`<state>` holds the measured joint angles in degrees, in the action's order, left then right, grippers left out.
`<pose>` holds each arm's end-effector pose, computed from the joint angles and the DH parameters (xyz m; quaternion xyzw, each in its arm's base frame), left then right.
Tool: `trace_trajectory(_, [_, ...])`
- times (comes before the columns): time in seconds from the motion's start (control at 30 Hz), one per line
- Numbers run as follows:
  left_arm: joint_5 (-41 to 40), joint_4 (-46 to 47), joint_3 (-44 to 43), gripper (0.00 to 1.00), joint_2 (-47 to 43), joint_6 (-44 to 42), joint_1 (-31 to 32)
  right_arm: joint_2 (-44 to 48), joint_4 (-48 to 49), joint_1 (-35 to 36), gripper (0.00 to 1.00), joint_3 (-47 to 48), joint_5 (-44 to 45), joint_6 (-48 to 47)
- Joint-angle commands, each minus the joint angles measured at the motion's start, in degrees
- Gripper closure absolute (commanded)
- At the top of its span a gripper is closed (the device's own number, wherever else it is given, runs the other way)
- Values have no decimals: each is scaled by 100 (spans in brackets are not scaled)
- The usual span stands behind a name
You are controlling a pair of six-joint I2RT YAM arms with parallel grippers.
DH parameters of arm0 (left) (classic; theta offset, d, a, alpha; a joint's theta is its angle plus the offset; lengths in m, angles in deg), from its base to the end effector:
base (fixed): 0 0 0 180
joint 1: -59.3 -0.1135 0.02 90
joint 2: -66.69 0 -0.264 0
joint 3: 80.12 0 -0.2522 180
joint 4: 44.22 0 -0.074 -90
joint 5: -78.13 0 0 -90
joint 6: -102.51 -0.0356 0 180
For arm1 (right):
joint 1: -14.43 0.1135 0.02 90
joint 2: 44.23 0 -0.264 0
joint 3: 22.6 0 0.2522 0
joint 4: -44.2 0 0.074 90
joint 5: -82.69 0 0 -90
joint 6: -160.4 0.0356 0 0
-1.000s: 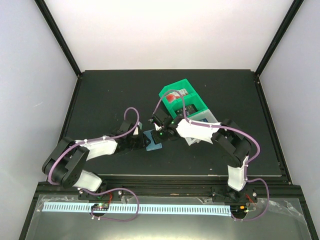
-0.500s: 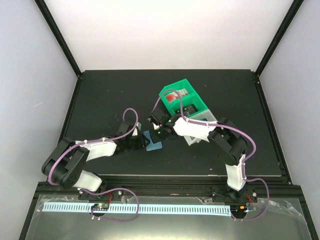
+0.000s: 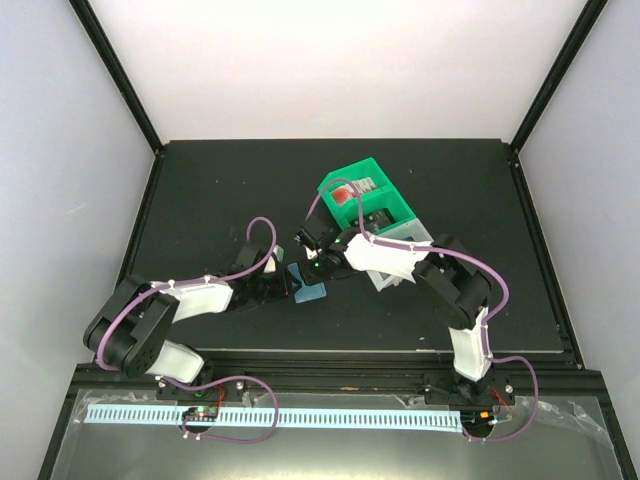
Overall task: Put the credit cards into the card holder
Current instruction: Close the card holder at the center of the board.
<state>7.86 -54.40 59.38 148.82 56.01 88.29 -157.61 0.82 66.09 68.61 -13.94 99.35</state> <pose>0.2031 -0.1263 0.1230 -0.0620 0.9306 -0.3211 0.1642 0.2471 0.3191 0.1611 -0.2041 0.9542 0.1798 0.1247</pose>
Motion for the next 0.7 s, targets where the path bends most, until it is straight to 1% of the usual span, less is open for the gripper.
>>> trace_trajectory(0.0, [137, -423, 178, 70, 115, -98, 22, 185, -102, 12, 80, 68, 23, 158])
trace_trajectory(0.17, [163, -395, 187, 70, 162, -117, -4, 211, -163, 18, 79, 86, 80, 207])
trace_trajectory(0.47, [187, -346, 222, 70, 189, -97, 0, 337, -75, 23, 80, -49, 39, 383])
trace_trajectory(0.5, [189, -344, 226, 70, 189, -99, -3, 356, -64, 16, 81, -58, 39, 390])
trace_trajectory(0.6, [197, -324, 231, 70, 206, -94, -5, 380, -54, 14, 92, -79, 73, 425])
trace_trajectory(0.67, [207, -319, 231, 70, 210, -81, -7, 366, -43, 17, 97, -98, 68, 436])
